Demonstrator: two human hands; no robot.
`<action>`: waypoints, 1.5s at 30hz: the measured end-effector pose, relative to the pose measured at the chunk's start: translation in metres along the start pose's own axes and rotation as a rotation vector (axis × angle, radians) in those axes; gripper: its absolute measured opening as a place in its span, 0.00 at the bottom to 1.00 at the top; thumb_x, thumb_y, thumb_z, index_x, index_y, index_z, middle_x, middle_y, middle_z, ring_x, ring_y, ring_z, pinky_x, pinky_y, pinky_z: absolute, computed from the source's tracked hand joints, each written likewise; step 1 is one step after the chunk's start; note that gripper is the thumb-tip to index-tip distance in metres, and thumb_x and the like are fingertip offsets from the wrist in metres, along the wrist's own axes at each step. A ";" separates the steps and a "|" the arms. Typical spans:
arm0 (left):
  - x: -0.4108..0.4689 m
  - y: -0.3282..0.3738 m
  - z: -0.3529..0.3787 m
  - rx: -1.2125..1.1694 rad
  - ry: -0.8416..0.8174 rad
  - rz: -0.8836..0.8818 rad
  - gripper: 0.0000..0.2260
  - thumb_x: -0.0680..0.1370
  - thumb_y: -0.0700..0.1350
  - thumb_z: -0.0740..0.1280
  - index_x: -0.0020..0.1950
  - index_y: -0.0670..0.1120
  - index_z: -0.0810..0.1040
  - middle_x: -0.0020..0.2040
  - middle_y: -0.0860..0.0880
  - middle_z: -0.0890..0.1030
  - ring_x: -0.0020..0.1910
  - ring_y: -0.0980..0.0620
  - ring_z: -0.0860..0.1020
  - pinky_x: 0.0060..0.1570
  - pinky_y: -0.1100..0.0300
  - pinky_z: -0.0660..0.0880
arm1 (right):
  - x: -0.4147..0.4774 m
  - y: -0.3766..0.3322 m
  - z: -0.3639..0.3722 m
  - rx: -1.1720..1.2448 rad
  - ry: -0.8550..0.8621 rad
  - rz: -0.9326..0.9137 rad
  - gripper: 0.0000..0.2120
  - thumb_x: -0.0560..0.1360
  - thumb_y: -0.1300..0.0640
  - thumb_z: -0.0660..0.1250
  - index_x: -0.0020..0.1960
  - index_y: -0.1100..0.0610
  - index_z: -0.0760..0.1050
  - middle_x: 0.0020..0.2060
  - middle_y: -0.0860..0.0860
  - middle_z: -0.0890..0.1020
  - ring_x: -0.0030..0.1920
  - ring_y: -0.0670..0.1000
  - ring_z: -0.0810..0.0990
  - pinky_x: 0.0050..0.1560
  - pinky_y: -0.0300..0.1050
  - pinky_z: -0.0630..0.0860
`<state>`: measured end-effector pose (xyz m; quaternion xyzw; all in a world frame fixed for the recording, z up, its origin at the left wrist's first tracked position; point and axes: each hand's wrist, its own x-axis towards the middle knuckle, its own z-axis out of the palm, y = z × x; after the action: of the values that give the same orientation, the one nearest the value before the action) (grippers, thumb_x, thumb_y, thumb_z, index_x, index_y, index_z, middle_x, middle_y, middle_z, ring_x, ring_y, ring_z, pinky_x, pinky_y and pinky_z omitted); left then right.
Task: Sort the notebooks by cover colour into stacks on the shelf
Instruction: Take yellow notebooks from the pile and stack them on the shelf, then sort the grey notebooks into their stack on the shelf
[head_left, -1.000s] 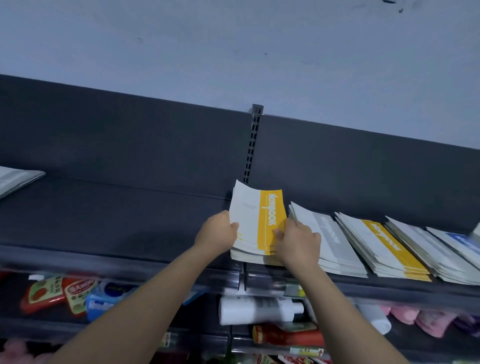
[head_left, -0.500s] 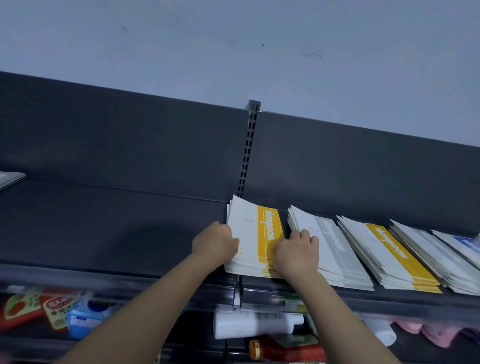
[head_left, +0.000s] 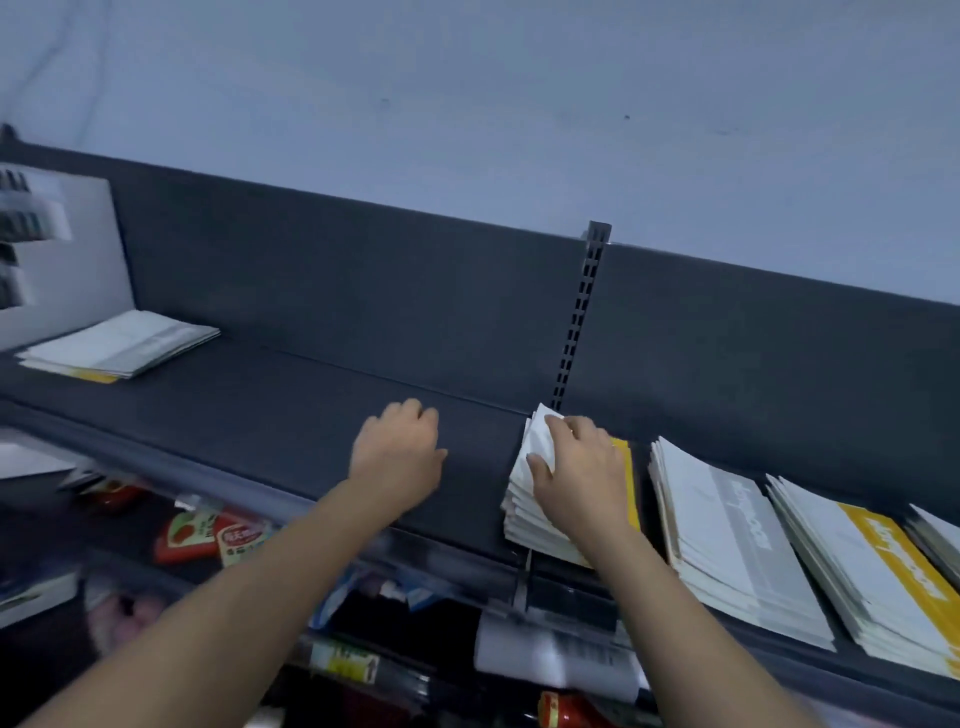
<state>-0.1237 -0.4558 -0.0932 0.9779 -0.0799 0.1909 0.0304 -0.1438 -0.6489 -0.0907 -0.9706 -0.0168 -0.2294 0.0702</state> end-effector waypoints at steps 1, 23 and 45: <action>-0.004 -0.011 -0.004 0.021 0.020 -0.015 0.20 0.80 0.54 0.59 0.68 0.45 0.67 0.65 0.47 0.70 0.64 0.47 0.69 0.58 0.53 0.68 | 0.002 -0.009 0.003 0.036 0.020 -0.041 0.24 0.77 0.50 0.65 0.71 0.57 0.67 0.66 0.55 0.72 0.65 0.58 0.70 0.61 0.53 0.68; -0.089 -0.266 -0.055 0.303 0.073 -0.332 0.17 0.77 0.47 0.61 0.65 0.45 0.67 0.64 0.48 0.72 0.65 0.47 0.68 0.58 0.54 0.68 | 0.025 -0.276 0.050 0.144 -0.127 -0.522 0.32 0.79 0.46 0.60 0.77 0.56 0.53 0.76 0.55 0.57 0.76 0.54 0.54 0.74 0.50 0.52; -0.050 -0.474 -0.016 0.272 -0.019 -0.373 0.18 0.77 0.45 0.62 0.66 0.45 0.66 0.65 0.48 0.71 0.66 0.48 0.68 0.59 0.55 0.68 | 0.092 -0.469 0.131 0.116 -0.227 -0.483 0.27 0.79 0.46 0.60 0.73 0.54 0.59 0.72 0.53 0.62 0.74 0.54 0.58 0.71 0.49 0.57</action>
<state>-0.0960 0.0203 -0.1108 0.9725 0.1285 0.1820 -0.0677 -0.0335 -0.1663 -0.1054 -0.9524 -0.2685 -0.1277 0.0667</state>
